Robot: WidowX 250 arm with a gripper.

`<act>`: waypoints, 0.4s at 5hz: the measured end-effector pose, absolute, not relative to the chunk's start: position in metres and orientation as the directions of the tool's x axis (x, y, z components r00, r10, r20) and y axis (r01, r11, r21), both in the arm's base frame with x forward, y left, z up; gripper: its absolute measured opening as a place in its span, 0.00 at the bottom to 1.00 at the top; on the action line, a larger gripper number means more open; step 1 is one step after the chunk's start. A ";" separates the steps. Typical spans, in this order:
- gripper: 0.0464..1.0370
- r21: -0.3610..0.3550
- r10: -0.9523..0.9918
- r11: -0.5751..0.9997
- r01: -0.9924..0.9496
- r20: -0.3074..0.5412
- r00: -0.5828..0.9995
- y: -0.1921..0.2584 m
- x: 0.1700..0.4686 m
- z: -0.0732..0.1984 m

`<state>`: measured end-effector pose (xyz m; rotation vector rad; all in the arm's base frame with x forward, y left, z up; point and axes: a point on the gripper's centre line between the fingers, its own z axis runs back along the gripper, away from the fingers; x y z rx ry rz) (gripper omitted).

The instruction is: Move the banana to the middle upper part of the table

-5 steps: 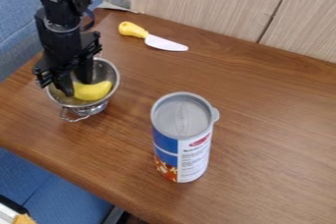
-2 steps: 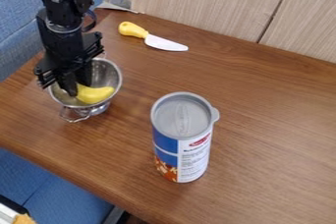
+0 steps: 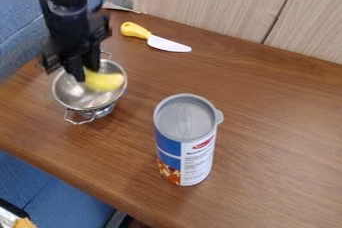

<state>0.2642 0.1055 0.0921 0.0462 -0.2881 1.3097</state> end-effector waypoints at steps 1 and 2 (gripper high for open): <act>0.22 -0.172 0.950 0.256 -0.951 0.229 0.214 0.101 0.266 0.109; 0.22 -0.208 0.947 0.270 -0.940 0.235 0.220 0.091 0.272 0.125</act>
